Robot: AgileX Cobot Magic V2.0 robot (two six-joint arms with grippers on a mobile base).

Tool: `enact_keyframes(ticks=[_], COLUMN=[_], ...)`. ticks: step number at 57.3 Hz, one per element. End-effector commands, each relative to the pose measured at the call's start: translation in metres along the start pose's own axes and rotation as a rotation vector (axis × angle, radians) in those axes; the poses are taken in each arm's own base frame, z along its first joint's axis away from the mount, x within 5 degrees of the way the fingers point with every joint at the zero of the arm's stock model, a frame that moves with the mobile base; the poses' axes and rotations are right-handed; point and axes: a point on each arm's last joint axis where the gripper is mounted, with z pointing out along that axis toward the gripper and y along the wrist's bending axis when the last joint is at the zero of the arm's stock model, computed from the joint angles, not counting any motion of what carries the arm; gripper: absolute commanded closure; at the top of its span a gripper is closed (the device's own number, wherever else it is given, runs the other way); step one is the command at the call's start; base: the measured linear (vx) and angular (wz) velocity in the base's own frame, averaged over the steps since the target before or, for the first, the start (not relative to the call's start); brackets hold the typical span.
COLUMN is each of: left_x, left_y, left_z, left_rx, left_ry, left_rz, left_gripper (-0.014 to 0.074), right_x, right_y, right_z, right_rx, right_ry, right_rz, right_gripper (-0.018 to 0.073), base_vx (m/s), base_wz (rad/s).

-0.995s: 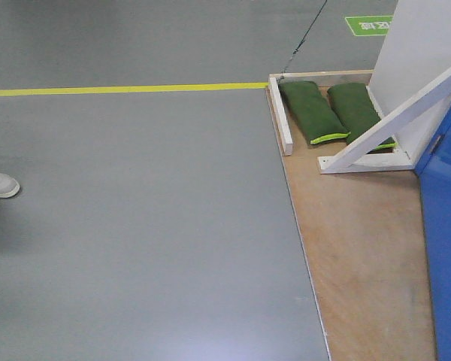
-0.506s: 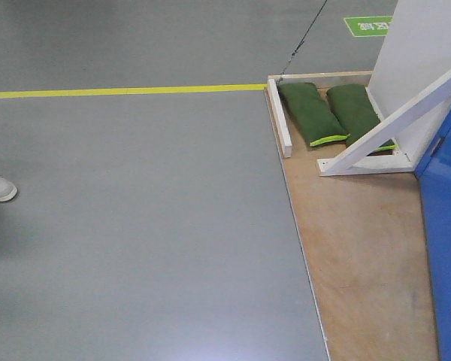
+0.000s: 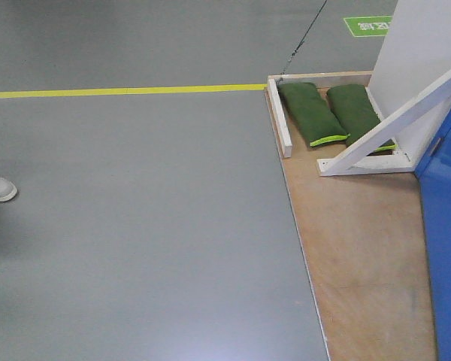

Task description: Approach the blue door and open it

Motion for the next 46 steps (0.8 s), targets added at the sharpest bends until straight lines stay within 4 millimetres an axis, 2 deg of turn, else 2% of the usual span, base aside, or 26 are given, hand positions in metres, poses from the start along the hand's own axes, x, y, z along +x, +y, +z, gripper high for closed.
enact_keyframes(ticks=[1, 10, 18, 26, 40, 46], left_x=[-0.016, -0.016, -0.016, -0.016, -0.016, -0.016], left_y=[0.000, 0.000, 0.000, 0.000, 0.000, 0.000], left_z=[-0.004, -0.004, -0.004, -0.004, -0.004, -0.004], left_rx=[0.009, 0.009, 0.009, 0.009, 0.009, 0.009], left_ry=[-0.115, -0.115, -0.115, -0.115, -0.115, -0.115], left_rz=[-0.007, -0.007, -0.007, -0.007, -0.007, -0.007], left_gripper=[0.0524, 0.0524, 0.0524, 0.0524, 0.0524, 0.0524], right_x=[-0.055, -0.134, -0.182, -0.202, -0.209, -0.223], right_y=[0.001, 0.004, 0.005, 0.005, 0.006, 0.005], right_z=[-0.008, -0.010, -0.010, -0.004, 0.001, 0.007], right_rx=[0.006, 0.003, 0.002, 0.000, -0.023, 0.013], right_ry=[-0.073, -0.136, -0.247, -0.361, -0.436, -0.522], right_rz=[-0.009, -0.007, -0.009, -0.010, 0.030, -0.054], right_gripper=[0.0547, 0.0547, 0.0547, 0.0547, 0.0547, 0.0547], base_vx=[0.00, 0.00, 0.00, 0.00, 0.00, 0.00], base_wz=[0.00, 0.00, 0.00, 0.00, 0.00, 0.00])
